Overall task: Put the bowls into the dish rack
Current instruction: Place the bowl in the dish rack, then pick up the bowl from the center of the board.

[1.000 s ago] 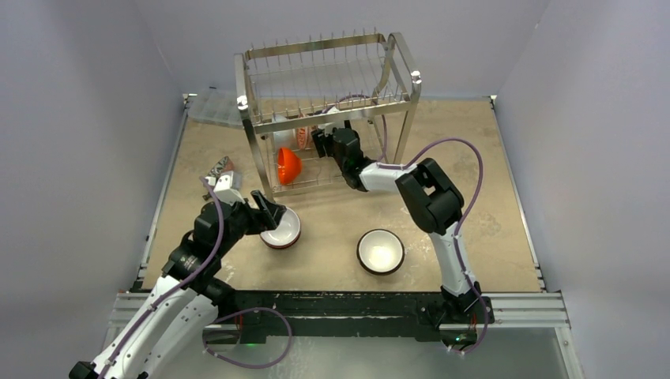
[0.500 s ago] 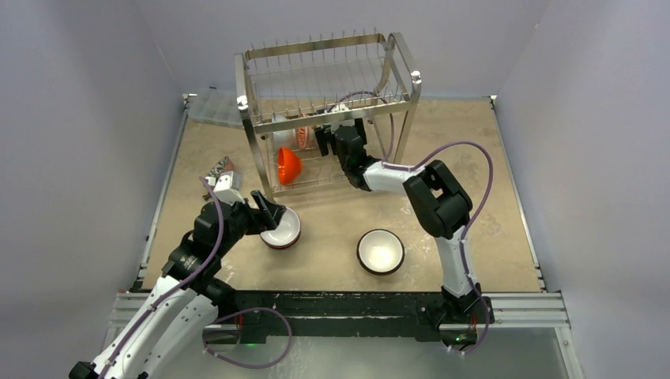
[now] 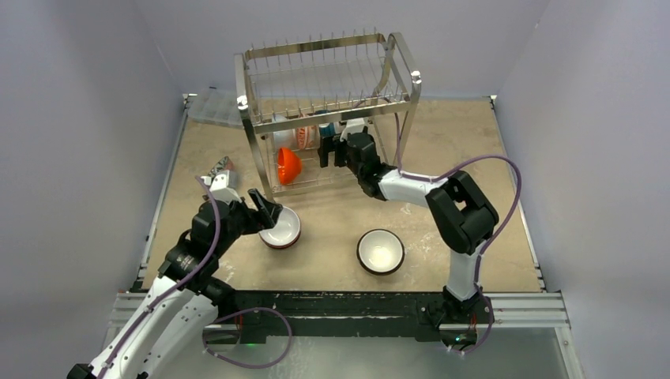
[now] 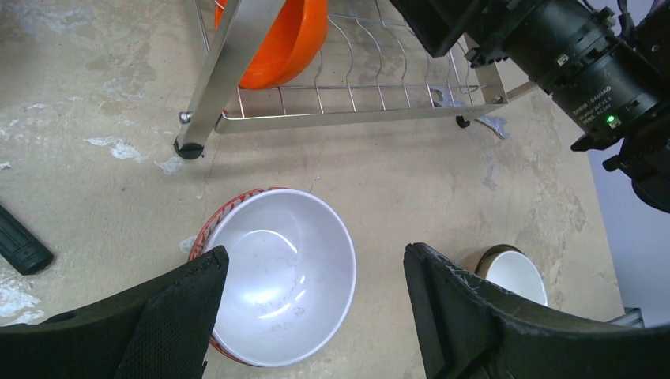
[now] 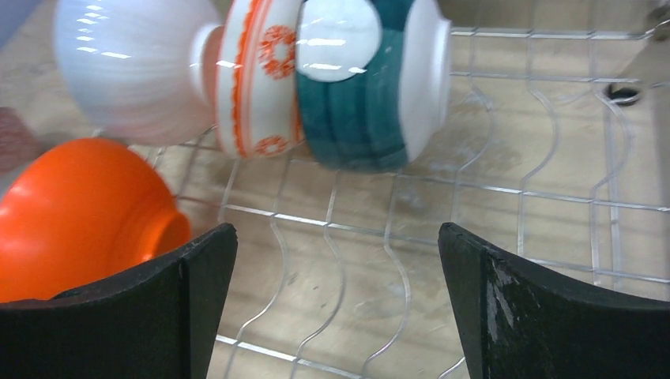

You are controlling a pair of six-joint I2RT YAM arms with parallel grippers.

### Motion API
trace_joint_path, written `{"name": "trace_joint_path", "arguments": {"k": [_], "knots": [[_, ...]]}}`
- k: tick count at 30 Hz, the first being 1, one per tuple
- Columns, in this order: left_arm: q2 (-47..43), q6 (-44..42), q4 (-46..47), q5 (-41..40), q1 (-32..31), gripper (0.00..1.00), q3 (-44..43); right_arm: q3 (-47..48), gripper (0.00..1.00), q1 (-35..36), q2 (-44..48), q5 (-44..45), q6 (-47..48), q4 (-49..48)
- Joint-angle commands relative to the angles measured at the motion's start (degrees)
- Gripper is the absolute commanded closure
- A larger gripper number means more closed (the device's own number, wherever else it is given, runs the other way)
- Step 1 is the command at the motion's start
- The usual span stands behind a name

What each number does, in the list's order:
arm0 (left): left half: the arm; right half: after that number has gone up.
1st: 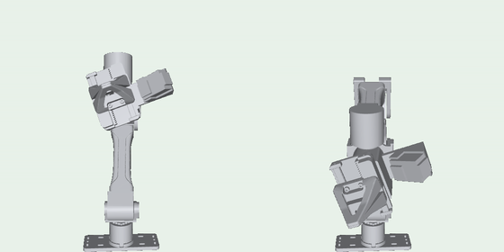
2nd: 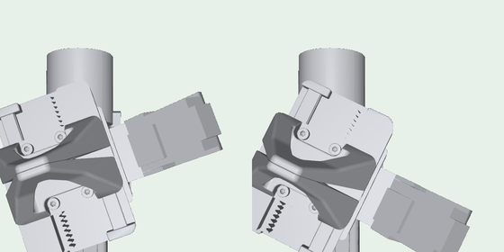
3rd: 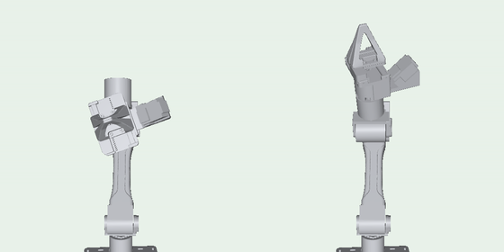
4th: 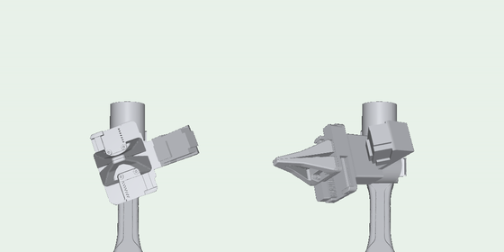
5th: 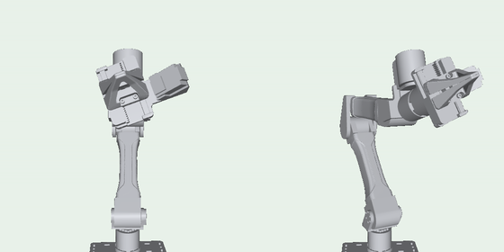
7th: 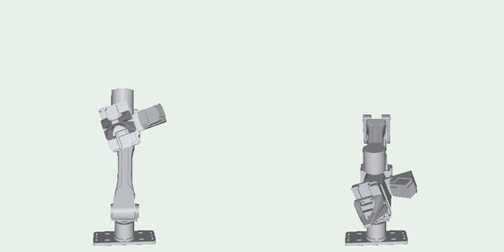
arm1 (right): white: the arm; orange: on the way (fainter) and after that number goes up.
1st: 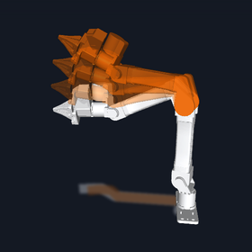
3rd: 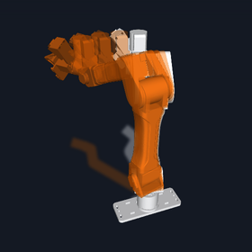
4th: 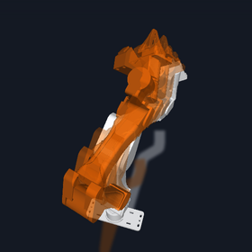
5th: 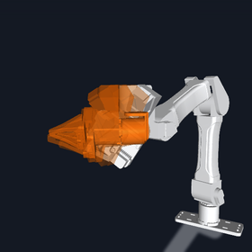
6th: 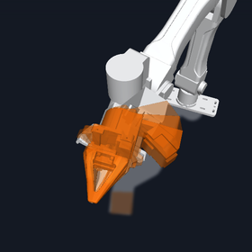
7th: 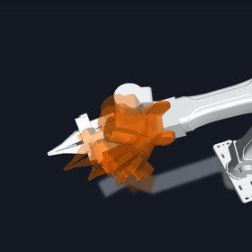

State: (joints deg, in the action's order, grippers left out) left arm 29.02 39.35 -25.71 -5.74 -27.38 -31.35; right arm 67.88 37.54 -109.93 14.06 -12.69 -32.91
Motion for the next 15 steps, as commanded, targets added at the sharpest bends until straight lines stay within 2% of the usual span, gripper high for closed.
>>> {"name": "trace_joint_path", "arguments": {"k": [1, 15], "knots": [[0.1, -1.2, -0.8, -0.8, 0.2, 0.2, -2.8, -2.6, 0.01, -0.1, 4.4, -10.1, -8.3, -3.2], [5.1, 11.7, -16.7, -10.3, 0.2, 0.28, -6.5, -14.0, 0.01, 0.3, 15.3, -26.4, -19.8, -6.0]]}}
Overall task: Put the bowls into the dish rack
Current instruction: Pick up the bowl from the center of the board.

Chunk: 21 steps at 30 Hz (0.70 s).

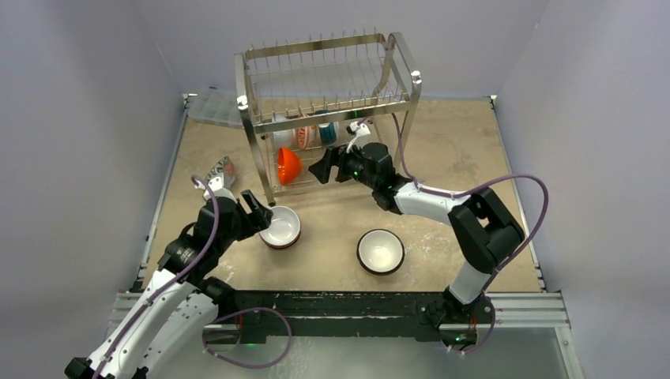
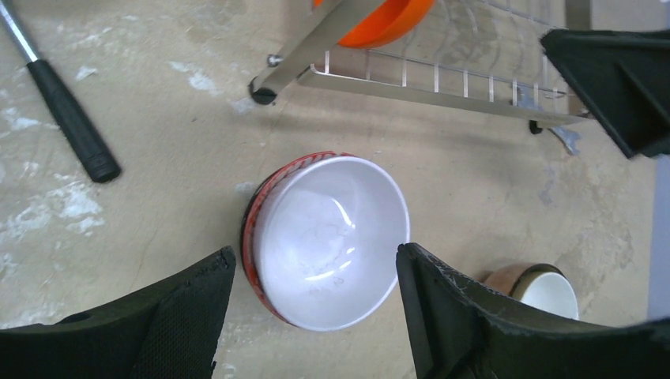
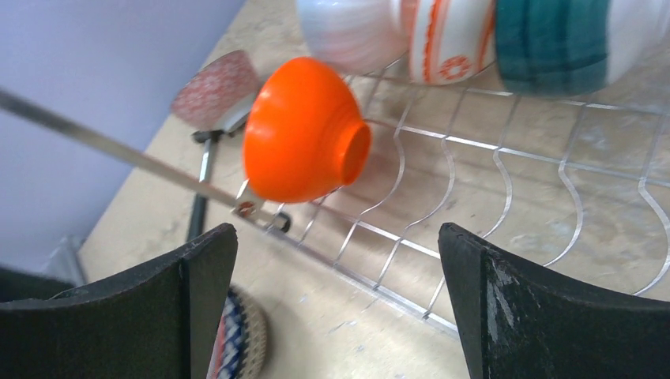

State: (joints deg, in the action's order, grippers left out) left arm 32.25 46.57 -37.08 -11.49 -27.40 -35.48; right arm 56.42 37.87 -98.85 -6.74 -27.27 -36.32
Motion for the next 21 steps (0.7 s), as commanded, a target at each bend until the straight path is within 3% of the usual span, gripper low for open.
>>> {"name": "trace_joint_path", "arguments": {"k": [1, 9, 16, 21], "knots": [[2.7, 4.5, -5.1, -4.4, 0.3, 0.29, -2.2, -3.2, 0.01, -0.1, 5.0, -6.5, -5.7, -2.5], [9.3, 5.4, -0.4, -8.3, 0.3, 0.32, -1.3, -9.2, 0.01, -0.1, 11.4, -10.0, -9.2, -4.5], [11.0, 7.5, 1.7, -14.9, 0.8, 0.11, -3.1, -12.0, 0.01, -0.1, 14.4, -11.6, -7.8, -3.2], [14.3, 5.8, 2.1, -15.8, 5.3, 0.07, -5.6, -13.2, 0.01, 0.0, 15.2, -13.4, -7.1, -2.5]]}}
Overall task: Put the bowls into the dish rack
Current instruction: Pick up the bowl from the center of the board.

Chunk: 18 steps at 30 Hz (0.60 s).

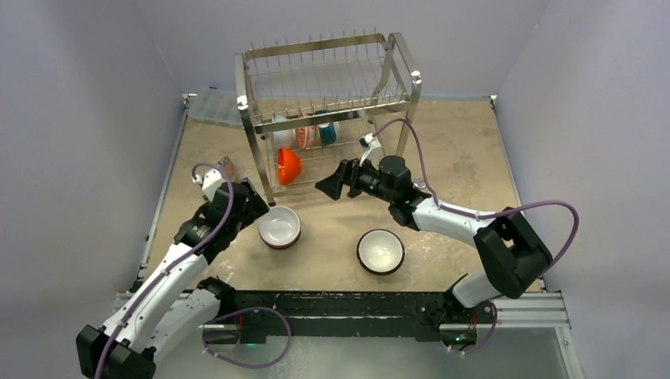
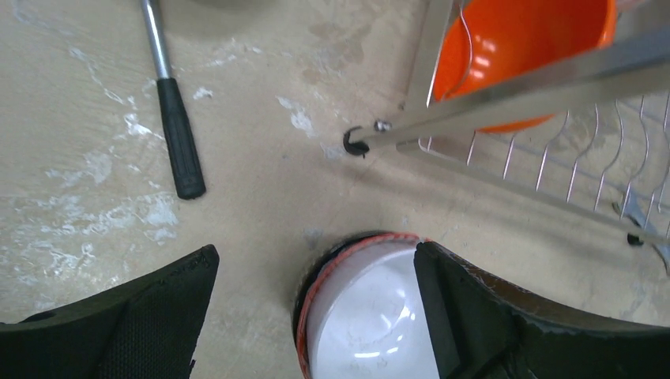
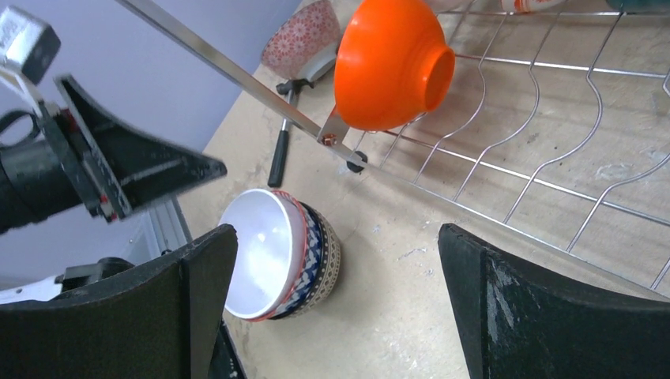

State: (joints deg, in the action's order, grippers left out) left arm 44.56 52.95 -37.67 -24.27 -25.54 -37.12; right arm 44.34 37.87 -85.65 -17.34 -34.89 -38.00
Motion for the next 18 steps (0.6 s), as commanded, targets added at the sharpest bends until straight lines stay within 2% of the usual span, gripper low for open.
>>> {"name": "trace_joint_path", "arguments": {"k": [1, 4, 12, 15, 18], "knots": [[2.6, -1.4, 3.0, -3.1, 4.9, 0.07, -4.5, -1.3, 0.01, -0.1, 2.1, -3.2, 0.5, -0.7], [5.2, -3.9, 4.9, -1.5, 11.0, 0.05, -5.9, -1.6, 0.01, -0.1, 2.6, -3.8, 1.3, 0.1], [16.5, -7.0, 15.5, 16.5, 30.6, 0.04, -8.6, -2.4, 0.01, -0.1, 4.3, -4.8, 2.8, 1.7], [21.6, -10.1, 18.2, 17.7, 33.4, 0.04, -12.2, -2.7, 0.01, -0.1, 4.6, -5.0, 3.0, 2.4], [26.6, -17.0, 21.0, 20.0, 34.4, 0.04, -16.1, -2.7, 0.01, -0.1, 5.0, -4.8, 3.2, 2.9]]}}
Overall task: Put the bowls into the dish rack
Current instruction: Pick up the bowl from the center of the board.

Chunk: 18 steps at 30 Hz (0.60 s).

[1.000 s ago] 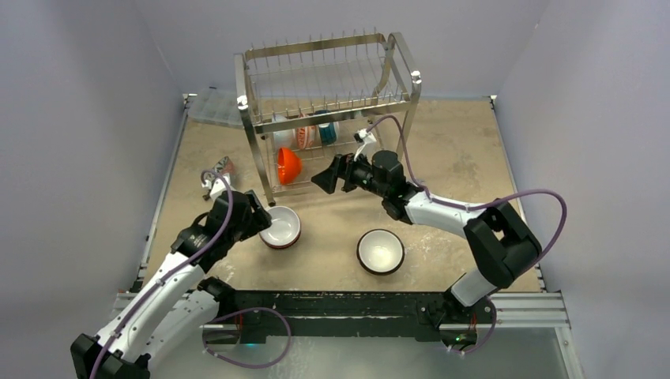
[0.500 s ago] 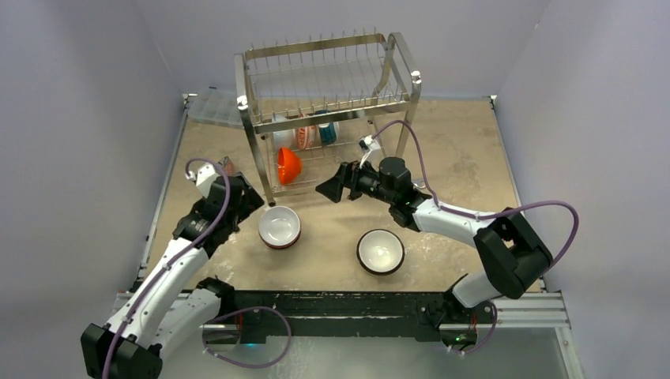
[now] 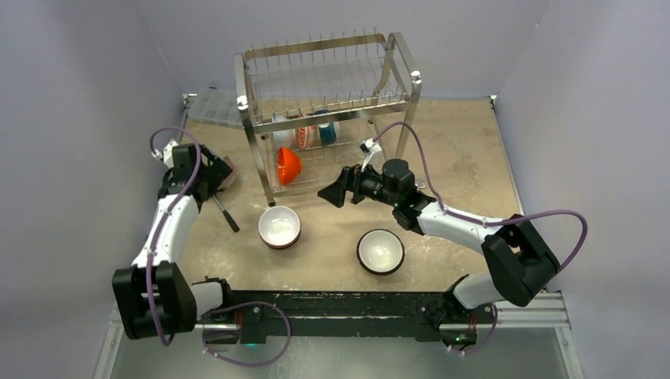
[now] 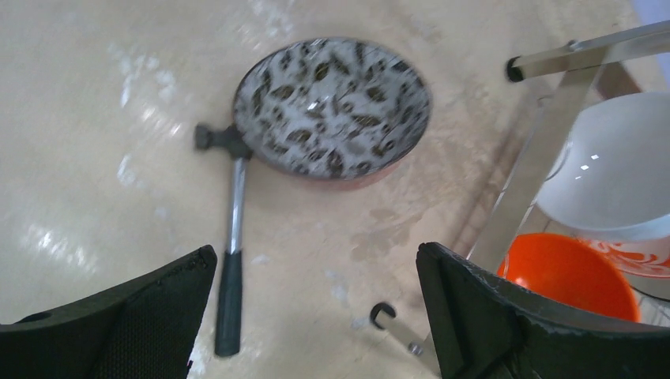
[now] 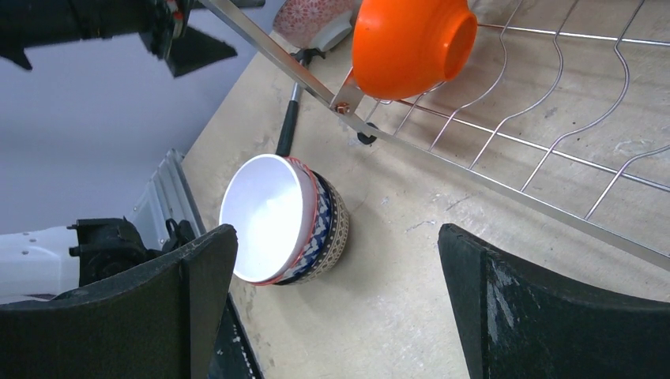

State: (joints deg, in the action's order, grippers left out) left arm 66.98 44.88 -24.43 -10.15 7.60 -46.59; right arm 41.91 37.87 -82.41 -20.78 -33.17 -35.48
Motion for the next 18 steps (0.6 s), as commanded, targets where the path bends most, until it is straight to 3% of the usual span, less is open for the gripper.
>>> {"name": "trace_joint_path", "arguments": {"k": [1, 6, 12, 18], "knots": [[5.8, -12.6, 9.6, 7.2, 1.3, 0.03, -7.7, -0.3, 0.01, -0.1, 1.8, -1.3, 1.6, 0.6], [16.5, -30.7, 8.0, 12.7, 1.2, 0.04, -15.1, -0.5, 0.01, -0.1, 1.8, -1.0, 1.8, 0.8], [27.8, -38.7, 0.8, 13.1, 1.2, 0.07, -24.1, -0.3, 0.02, -0.1, 1.4, -1.9, 2.2, 0.5], [32.5, -38.8, -0.4, 17.4, 1.1, 0.33, -25.8, 0.1, 0.01, -0.1, 2.5, -1.5, 3.1, 2.3]]}}
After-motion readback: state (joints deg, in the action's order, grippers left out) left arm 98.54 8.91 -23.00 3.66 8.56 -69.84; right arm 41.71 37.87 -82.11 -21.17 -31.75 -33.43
